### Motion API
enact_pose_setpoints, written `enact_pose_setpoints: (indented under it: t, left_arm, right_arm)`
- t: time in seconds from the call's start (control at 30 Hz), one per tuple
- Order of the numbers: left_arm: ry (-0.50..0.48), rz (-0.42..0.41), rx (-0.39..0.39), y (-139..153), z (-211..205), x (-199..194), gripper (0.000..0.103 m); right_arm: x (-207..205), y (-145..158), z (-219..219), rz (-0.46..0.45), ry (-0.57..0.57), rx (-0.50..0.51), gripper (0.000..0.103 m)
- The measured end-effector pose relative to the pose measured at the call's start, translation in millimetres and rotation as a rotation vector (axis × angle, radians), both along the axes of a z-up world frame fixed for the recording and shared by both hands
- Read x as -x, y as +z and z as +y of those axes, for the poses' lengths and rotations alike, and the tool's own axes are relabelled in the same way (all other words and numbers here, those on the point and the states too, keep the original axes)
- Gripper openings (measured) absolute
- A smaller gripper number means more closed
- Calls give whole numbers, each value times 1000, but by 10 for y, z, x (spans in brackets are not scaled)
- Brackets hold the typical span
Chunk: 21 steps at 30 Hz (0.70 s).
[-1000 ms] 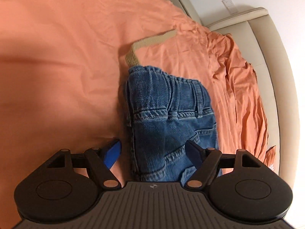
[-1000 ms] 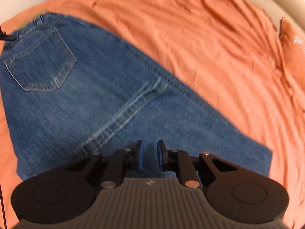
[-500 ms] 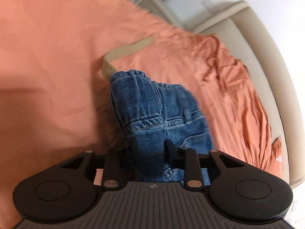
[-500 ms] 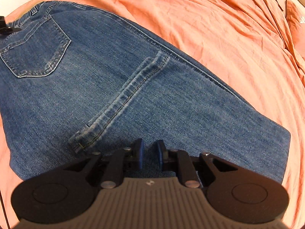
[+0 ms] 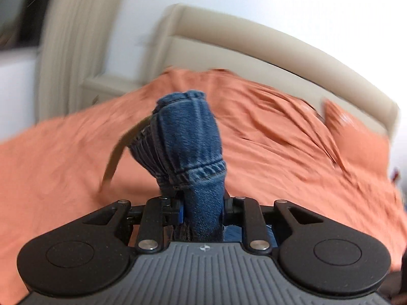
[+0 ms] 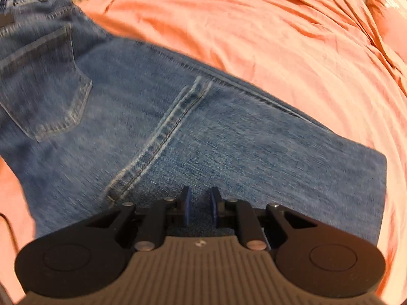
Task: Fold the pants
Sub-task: 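Grasp the waistband with the left tool and fold it over the jeans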
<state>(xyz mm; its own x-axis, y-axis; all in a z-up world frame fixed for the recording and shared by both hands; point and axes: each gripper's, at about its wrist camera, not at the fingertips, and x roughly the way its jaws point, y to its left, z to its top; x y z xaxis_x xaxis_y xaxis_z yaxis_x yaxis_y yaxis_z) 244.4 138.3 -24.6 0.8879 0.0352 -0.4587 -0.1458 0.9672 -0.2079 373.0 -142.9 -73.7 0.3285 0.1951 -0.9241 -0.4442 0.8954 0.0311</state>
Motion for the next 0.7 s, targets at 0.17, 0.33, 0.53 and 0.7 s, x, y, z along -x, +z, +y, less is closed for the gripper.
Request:
enact_pose_setpoints:
  t: [0.17, 0.33, 0.53, 0.7]
  left_arm:
    - [-186, 50, -316, -100, -976, 11, 26]
    - [-370, 148, -474, -486, -1597, 80, 26]
    - [-476, 278, -558, -896, -1830, 137, 28]
    - [-509, 362, -436, -820, -1705, 32, 41]
  right_arm:
    - [87, 206, -305, -17, -75, -6, 11]
    - [308, 289, -652, -7, -158, -39, 11]
    - [556, 225, -882, 17, -203, -54, 11]
    - [659, 208, -999, 27, -224, -78, 12]
